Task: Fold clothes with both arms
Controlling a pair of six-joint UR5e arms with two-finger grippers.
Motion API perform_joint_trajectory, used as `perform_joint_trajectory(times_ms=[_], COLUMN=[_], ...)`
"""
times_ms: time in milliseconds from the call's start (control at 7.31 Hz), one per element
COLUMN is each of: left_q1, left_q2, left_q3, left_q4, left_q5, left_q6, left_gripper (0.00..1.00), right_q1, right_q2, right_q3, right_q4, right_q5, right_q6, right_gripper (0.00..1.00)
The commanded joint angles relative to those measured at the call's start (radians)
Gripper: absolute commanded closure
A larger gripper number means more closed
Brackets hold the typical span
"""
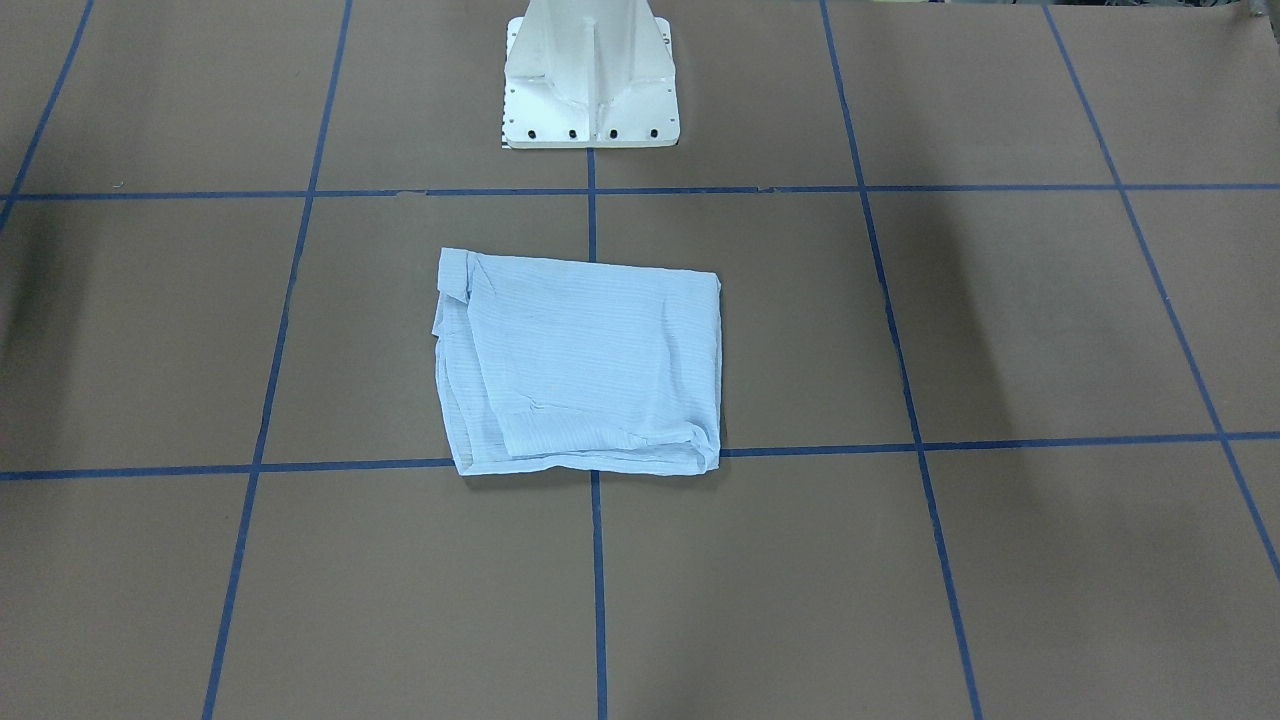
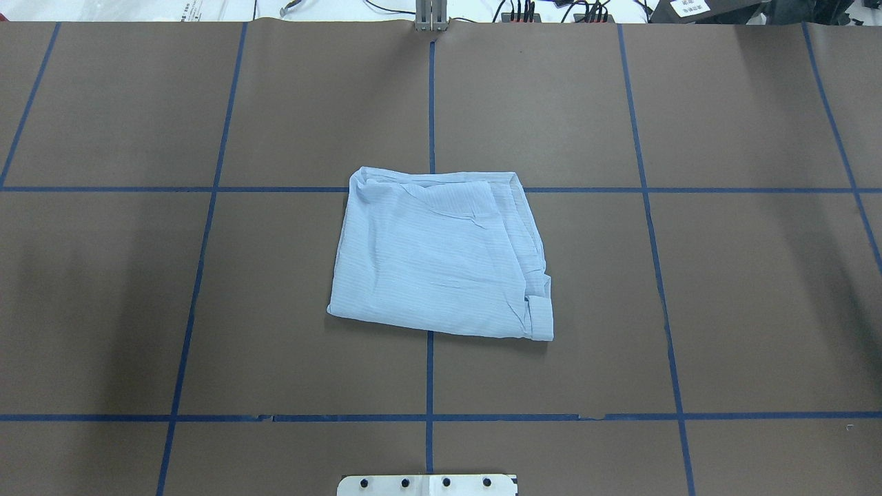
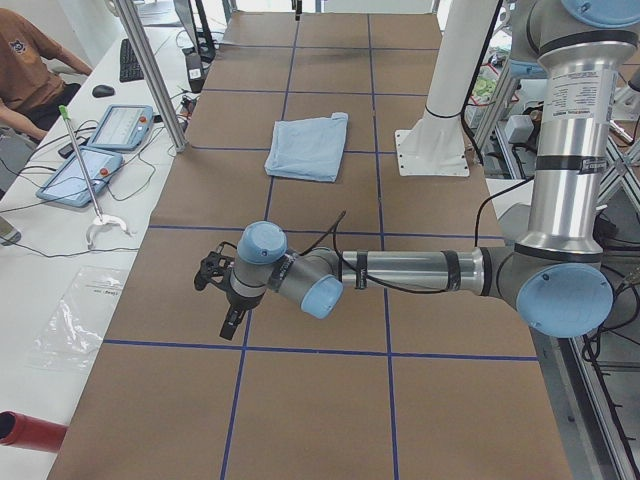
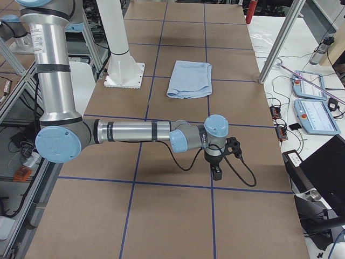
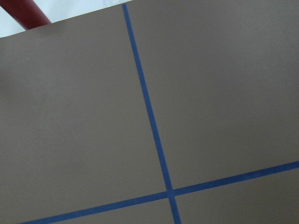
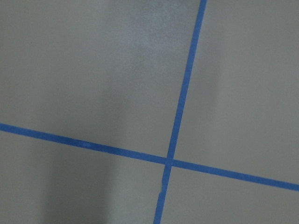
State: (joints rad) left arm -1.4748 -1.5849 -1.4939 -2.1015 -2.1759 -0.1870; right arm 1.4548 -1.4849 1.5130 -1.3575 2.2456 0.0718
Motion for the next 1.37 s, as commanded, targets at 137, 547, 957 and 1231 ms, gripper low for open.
perform_joint_trajectory(times_ms=[137, 547, 957, 1231], left_q1=[-0.002, -0.105, -0.124, -0.125], left_q2=[0.002, 0.03, 0.019, 0.019], left_q3=[-0.158, -0.08, -0.089, -0.108], left_q4=[0.396, 0.411, 0.413, 0.414], left_q5=[-0.02, -0.222, -0.208, -0.206], left_q6=[0.007, 0.21, 0.218, 0.21], left_gripper=[0.0, 0.0, 0.0, 0.0], right_q1=[0.07, 0.085, 0.122, 0.137], right_q2=[0.026, 0.003, -0.079, -0.141], right_q3=[0.006, 0.0, 0.007, 0.025], right_q4=[-0.151, -0.16, -0.062, 0.006], right_q5=[0.188, 0.224, 0.221, 0.197], right_q6=[0.111, 0.111, 0.108, 0.108], right_gripper=[0.0, 0.0, 0.0, 0.0])
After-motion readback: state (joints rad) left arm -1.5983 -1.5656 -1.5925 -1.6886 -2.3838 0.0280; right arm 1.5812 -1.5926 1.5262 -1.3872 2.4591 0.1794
